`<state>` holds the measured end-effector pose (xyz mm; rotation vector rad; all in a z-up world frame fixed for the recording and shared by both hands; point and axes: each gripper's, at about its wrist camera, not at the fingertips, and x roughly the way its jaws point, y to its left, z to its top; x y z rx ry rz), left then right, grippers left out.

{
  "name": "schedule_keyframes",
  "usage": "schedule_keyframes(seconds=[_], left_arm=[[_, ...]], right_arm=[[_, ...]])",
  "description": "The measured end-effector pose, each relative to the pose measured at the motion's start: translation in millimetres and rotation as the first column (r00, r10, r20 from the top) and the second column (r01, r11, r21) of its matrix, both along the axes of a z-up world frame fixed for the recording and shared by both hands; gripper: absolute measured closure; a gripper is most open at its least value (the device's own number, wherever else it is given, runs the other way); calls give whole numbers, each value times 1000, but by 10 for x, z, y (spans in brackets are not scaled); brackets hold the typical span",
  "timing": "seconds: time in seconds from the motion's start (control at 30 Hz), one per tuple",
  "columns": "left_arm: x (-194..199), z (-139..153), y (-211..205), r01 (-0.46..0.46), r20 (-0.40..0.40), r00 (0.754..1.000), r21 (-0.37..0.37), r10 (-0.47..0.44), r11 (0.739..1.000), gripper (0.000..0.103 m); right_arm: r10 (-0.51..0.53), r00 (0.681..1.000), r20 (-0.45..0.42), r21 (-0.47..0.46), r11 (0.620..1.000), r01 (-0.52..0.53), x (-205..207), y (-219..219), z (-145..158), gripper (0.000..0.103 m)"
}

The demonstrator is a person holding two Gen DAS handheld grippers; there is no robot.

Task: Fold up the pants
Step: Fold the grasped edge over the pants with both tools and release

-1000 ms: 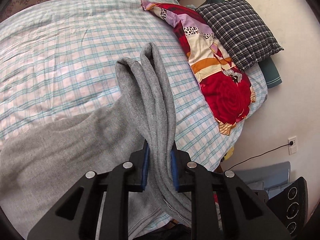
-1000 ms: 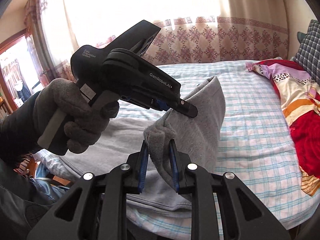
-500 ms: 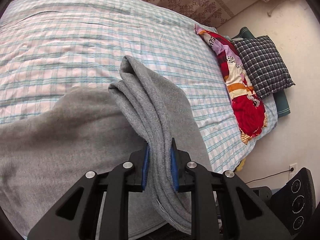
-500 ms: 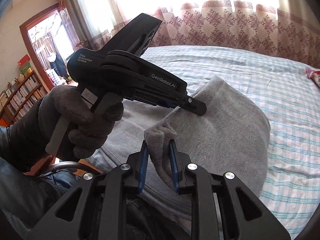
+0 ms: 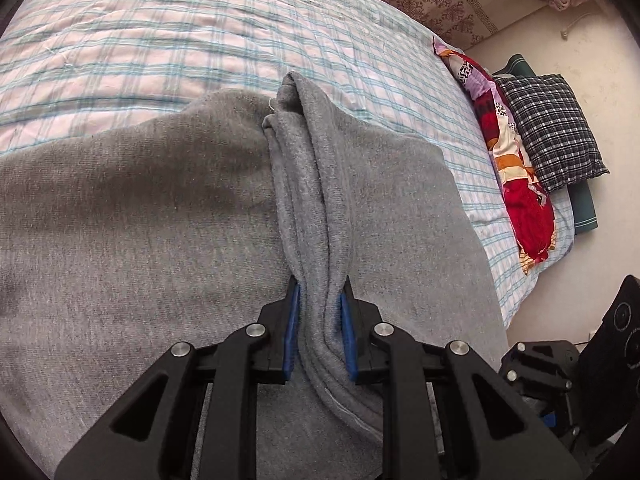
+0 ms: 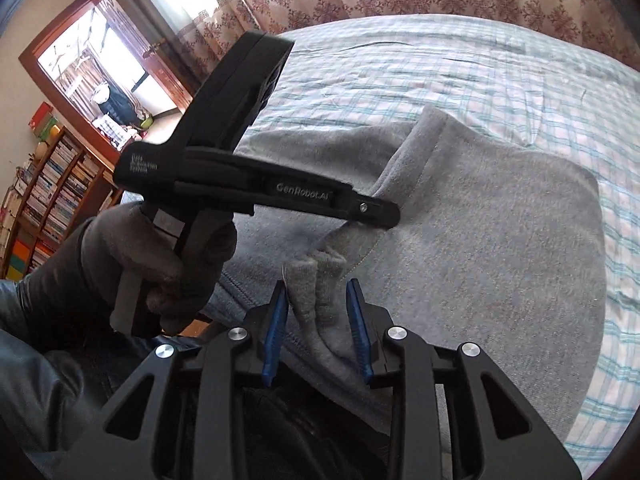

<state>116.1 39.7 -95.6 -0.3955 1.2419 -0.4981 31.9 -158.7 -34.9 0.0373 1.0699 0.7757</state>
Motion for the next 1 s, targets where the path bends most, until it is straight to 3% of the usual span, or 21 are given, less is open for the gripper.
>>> schedule_keyframes(seconds=[0.03, 0.2, 0.33, 0.57, 0.83, 1.0], left_arm=[[-4, 4, 5, 0, 3, 1000, 0, 0, 1000, 84], [-48, 65, 7, 5, 26, 1000, 18, -6, 1000, 84], [-137, 138, 48, 0, 49, 999, 36, -2, 999, 85], [-267, 216, 91, -11, 77, 997, 80, 5, 997, 85], [-416, 653, -254, 95, 215, 970, 84, -111, 992, 82], [-487, 403, -519, 187, 138, 970, 109, -202, 976, 81]], right_arm=[[-27, 1000, 4, 10, 1000, 27, 9, -114, 43, 66], [-209, 978, -11, 55, 976, 209, 47, -778, 165, 66], [-292, 956, -18, 29, 956, 292, 11, -1092, 41, 66], [-300, 948, -105, -60, 954, 295, 167, -943, -522, 65], [-306, 948, -92, -47, 952, 303, 157, -970, -424, 66], [-334, 939, -82, -44, 943, 331, 135, -1020, -352, 66]])
